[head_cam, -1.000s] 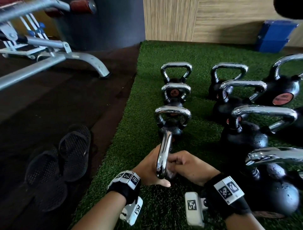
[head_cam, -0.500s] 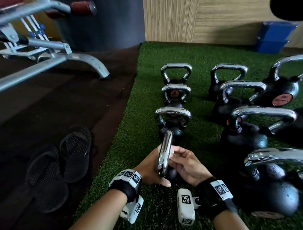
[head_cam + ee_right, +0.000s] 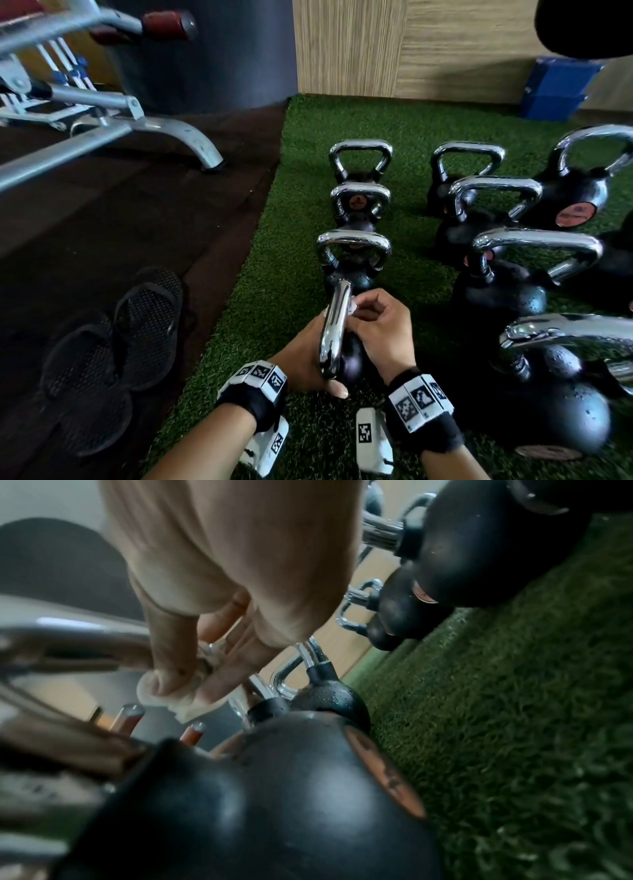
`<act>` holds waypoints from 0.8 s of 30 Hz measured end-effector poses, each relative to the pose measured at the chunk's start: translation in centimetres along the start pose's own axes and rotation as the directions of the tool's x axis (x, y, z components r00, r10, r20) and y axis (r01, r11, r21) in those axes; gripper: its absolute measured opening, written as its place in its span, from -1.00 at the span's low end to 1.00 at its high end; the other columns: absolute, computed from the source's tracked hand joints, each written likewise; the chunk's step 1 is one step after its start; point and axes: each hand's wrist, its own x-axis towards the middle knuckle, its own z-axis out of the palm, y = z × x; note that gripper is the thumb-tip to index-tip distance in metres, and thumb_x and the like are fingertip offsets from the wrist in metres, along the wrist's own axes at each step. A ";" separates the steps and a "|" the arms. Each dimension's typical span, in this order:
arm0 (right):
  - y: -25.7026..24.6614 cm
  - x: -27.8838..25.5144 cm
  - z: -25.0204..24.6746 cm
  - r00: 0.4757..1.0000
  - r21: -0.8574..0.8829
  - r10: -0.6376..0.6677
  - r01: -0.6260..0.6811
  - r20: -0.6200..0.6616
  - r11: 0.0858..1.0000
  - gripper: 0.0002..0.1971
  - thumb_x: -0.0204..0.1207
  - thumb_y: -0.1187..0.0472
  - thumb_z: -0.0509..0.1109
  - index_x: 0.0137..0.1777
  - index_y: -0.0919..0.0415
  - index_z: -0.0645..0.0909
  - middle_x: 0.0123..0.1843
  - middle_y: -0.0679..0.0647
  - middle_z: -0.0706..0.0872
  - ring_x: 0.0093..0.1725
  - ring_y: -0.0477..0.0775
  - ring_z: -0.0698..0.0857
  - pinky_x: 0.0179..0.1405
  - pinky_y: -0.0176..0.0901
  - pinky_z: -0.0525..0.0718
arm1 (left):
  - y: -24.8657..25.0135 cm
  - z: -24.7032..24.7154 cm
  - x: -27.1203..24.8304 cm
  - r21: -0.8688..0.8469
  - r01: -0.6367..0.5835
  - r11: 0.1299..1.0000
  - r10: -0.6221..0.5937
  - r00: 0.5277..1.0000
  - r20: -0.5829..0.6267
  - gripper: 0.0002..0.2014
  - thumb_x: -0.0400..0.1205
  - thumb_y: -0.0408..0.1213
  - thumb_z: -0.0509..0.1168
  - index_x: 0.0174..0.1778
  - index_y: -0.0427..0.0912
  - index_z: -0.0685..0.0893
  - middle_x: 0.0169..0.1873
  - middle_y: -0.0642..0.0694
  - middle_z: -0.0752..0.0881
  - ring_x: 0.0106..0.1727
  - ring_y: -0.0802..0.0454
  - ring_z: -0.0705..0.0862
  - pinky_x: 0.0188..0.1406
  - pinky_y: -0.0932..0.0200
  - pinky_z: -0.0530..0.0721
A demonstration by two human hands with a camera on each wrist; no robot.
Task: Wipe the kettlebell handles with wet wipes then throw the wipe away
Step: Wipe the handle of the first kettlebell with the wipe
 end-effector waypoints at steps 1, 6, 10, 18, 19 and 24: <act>-0.1 0.0 0.0 1.000 -0.063 -0.018 0.017 -0.019 0.998 -0.69 0.10 0.29 0.66 -0.19 -0.01 0.72 -0.21 0.01 0.86 -0.20 -0.03 0.86 -0.23 -0.30 0.77 | 0.0 0.0 0.0 0.005 0.008 1.000 -0.008 1.000 -0.001 0.23 0.09 -0.28 0.83 0.53 0.35 0.19 0.55 0.29 0.30 0.61 0.34 0.30 0.64 0.42 0.25; -0.8 1.0 0.8 0.984 -0.243 -0.028 -0.015 -0.173 0.970 -0.74 0.23 0.32 0.68 -0.28 -0.04 0.72 -0.33 -0.15 0.81 -0.35 -0.17 0.79 -0.27 -0.36 0.73 | -0.3 0.2 -0.2 0.030 0.027 0.999 -0.027 1.000 -0.013 0.23 0.09 -0.18 0.83 0.55 0.26 0.16 0.49 0.37 0.28 0.50 0.74 0.20 0.47 0.68 0.17; -1.2 1.2 1.5 0.963 -0.362 0.024 -0.124 -0.269 0.924 -0.82 0.24 0.20 0.66 -0.37 -0.04 0.70 -0.39 -0.26 0.77 -0.34 -0.24 0.74 -0.22 -0.32 0.73 | -1.0 0.5 -0.2 0.098 0.038 0.994 -0.038 0.999 0.004 0.31 0.12 -0.08 0.83 0.71 -0.07 0.15 0.57 0.12 0.32 0.56 0.47 0.23 0.51 0.67 0.10; -1.3 1.2 2.0 0.957 -0.506 0.140 -0.256 -0.255 0.824 -0.78 0.35 0.22 0.59 -0.43 0.01 0.64 -0.41 -0.14 0.70 -0.41 -0.30 0.62 -0.56 -0.68 0.44 | 0.3 0.4 -0.1 0.060 0.109 0.992 -0.110 0.994 0.007 0.23 0.13 -0.17 0.77 0.67 0.13 0.19 0.50 -0.04 0.53 0.53 -0.03 0.53 0.56 -0.06 0.53; -1.5 1.2 2.0 0.961 -0.519 0.141 -0.248 -0.238 0.818 -0.77 0.38 0.23 0.56 -0.44 0.03 0.63 -0.40 -0.13 0.69 -0.40 -0.26 0.63 -0.55 -0.65 0.44 | 0.7 0.3 -0.2 0.060 0.120 0.991 -0.121 0.992 0.019 0.20 0.15 -0.18 0.76 0.67 0.04 0.21 0.48 -0.09 0.55 0.51 -0.09 0.56 0.53 -0.14 0.56; -3.5 1.0 0.4 0.983 -0.628 0.144 -0.181 -0.110 0.757 -0.97 0.39 0.21 0.48 -0.22 0.07 0.68 -0.20 -0.06 0.77 -0.11 0.03 0.72 -0.19 -0.34 0.58 | 4.0 -1.9 -1.1 0.424 0.178 0.888 -0.267 0.951 0.159 0.21 0.20 0.35 0.54 0.74 0.16 0.10 0.64 0.10 0.37 0.67 -0.03 0.38 0.59 -0.66 0.17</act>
